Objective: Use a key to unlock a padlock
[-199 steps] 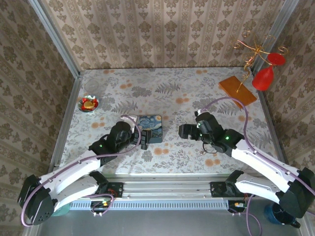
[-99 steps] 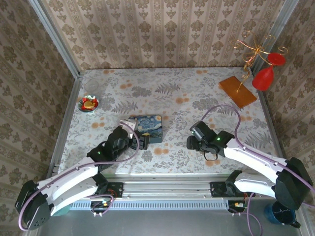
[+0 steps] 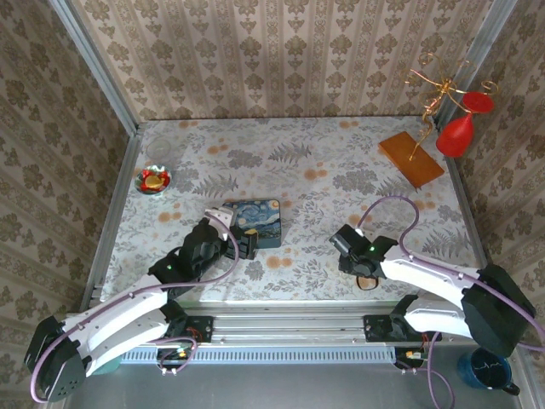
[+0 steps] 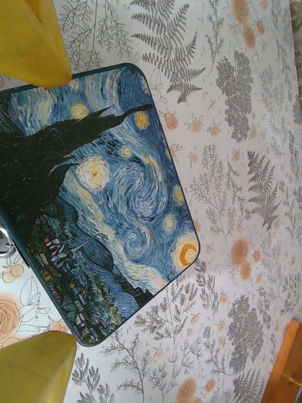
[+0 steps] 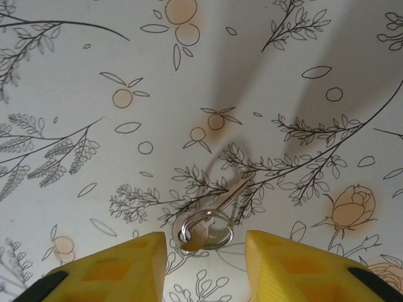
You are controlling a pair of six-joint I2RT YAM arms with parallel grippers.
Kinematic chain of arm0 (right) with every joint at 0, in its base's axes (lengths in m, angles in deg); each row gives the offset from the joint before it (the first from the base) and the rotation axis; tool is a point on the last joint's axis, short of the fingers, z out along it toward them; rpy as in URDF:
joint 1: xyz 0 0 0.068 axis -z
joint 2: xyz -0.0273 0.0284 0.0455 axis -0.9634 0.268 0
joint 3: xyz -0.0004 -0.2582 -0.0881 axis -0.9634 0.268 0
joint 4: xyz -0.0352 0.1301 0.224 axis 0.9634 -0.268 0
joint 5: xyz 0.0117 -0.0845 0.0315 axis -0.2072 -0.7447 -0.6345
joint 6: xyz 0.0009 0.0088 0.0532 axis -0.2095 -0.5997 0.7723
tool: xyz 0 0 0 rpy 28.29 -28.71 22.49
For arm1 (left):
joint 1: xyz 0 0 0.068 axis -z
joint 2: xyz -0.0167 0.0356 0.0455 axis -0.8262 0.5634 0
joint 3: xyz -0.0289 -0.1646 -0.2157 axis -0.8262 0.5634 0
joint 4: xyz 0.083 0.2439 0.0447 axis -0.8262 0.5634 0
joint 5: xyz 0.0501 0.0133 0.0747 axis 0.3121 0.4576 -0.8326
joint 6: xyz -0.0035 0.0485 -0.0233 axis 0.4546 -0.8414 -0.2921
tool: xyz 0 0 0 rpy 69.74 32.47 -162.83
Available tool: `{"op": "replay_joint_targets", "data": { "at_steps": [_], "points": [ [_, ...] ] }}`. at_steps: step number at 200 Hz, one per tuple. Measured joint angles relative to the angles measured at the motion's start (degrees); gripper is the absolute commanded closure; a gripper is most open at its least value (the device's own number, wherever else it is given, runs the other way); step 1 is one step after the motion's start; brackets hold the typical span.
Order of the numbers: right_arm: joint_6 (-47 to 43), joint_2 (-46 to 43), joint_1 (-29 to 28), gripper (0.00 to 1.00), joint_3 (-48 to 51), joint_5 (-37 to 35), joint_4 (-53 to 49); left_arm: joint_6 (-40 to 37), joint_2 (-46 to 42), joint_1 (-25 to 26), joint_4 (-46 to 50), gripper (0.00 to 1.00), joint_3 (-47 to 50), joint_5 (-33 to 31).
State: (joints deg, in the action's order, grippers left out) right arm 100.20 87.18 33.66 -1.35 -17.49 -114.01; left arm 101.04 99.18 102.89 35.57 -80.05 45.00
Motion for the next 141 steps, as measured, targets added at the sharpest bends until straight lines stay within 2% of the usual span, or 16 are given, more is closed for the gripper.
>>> {"op": "replay_joint_targets", "data": {
  "at_steps": [45,83,141],
  "points": [
    [1.20,1.97,0.00,0.69,0.13,-0.98,1.95,-0.15,-0.83,0.00,-0.15,0.00,0.02,-0.42],
    [1.62,2.84,0.00,0.71,0.39,-0.98,4.02,-0.31,-0.83,0.00,-0.15,0.00,0.02,-0.44],
    [2.12,3.32,0.00,0.62,0.39,-1.01,4.70,-0.39,-0.83,0.00,-0.15,0.00,0.02,-0.87]
  ]
}}
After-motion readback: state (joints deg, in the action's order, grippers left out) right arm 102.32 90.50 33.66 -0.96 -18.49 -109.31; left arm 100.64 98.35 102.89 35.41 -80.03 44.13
